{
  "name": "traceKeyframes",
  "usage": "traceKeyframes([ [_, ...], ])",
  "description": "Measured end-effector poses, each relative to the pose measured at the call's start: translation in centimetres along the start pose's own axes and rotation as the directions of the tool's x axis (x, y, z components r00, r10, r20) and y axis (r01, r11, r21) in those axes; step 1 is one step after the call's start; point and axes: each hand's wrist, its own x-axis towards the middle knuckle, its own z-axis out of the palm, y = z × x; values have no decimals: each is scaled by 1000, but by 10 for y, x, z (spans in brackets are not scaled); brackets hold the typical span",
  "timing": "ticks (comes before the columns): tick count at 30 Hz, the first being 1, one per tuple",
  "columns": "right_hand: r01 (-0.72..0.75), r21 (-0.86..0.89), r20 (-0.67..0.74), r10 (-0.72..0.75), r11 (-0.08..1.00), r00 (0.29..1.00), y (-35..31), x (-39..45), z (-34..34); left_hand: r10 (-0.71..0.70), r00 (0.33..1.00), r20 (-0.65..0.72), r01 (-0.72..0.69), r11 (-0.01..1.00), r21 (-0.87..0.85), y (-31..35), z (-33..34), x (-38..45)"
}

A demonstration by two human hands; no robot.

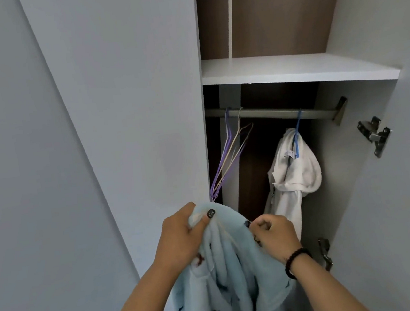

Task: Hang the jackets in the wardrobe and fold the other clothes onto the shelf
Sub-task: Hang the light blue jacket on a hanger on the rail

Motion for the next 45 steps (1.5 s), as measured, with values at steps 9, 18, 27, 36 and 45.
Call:
traceKeyframes([
  [9,-82,58,64,79,995,995,-40,77,6,-28,998,56,36,989,-144,-19,28,45],
  [18,-219,204,-10,225,954,974,-81,187,46,22,988,156,6,984,-179,-49,0,115],
  [27,-404,423,63,419,811,906,-64,247,88,97,922,374,-30,983,-182,-78,-3,160],
  [36,-435,558,159,424,706,892,-52,257,89,97,897,431,-24,985,-173,-82,5,176],
  [45,-389,603,154,377,696,913,-55,282,100,62,898,436,27,980,-195,-75,4,171],
])
